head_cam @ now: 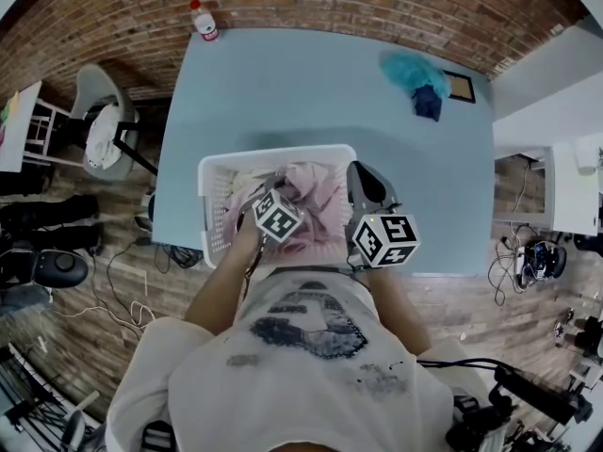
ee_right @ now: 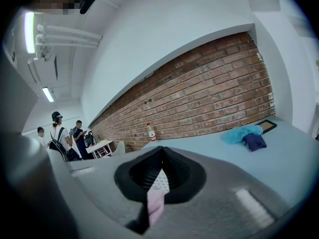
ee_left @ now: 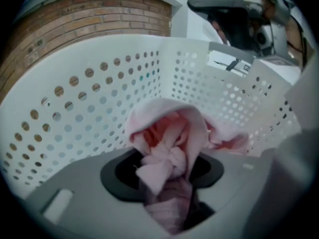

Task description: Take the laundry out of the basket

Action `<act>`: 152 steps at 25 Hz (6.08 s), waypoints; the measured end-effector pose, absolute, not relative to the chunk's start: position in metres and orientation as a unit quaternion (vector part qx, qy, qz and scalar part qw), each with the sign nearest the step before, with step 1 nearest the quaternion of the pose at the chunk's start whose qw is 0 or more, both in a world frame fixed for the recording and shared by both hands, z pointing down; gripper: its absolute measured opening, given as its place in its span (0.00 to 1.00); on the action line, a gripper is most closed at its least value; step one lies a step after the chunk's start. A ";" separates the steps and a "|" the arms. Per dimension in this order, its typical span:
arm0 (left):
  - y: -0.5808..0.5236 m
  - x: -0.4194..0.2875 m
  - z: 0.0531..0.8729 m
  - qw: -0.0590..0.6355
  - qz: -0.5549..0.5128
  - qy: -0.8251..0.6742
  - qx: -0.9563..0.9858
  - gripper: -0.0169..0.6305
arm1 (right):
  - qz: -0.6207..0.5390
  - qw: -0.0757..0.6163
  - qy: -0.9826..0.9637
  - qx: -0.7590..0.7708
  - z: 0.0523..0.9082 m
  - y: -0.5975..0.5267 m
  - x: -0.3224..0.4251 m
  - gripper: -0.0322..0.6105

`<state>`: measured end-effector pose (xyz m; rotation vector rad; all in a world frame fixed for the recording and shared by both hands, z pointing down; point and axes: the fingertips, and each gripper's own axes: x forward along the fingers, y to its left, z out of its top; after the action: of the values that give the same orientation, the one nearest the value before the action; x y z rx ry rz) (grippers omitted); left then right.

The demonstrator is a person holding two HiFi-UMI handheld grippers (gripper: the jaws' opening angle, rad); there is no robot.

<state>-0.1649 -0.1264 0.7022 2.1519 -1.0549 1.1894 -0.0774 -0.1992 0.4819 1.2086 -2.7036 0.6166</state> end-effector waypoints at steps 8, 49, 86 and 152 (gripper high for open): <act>-0.125 -0.174 0.674 0.247 0.374 -0.404 0.797 0.27 | 0.206 0.054 -0.886 0.412 0.478 -0.189 -0.071 0.05; -0.117 -0.201 0.411 0.099 0.064 -0.501 0.857 0.21 | 0.127 -0.005 -0.868 0.481 0.406 -0.118 -0.055 0.05; -0.197 0.079 0.346 0.048 0.084 -0.436 0.895 0.20 | 0.117 -0.072 -0.850 0.508 0.366 -0.201 0.209 0.05; -0.266 0.149 0.640 0.242 0.236 -0.533 0.775 0.34 | 0.201 0.001 -0.834 0.514 0.478 -0.235 0.333 0.05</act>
<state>0.1488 -0.2656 0.6405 2.1195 -1.4585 0.6456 0.3331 -0.2353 0.4776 1.6137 -2.6184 0.6323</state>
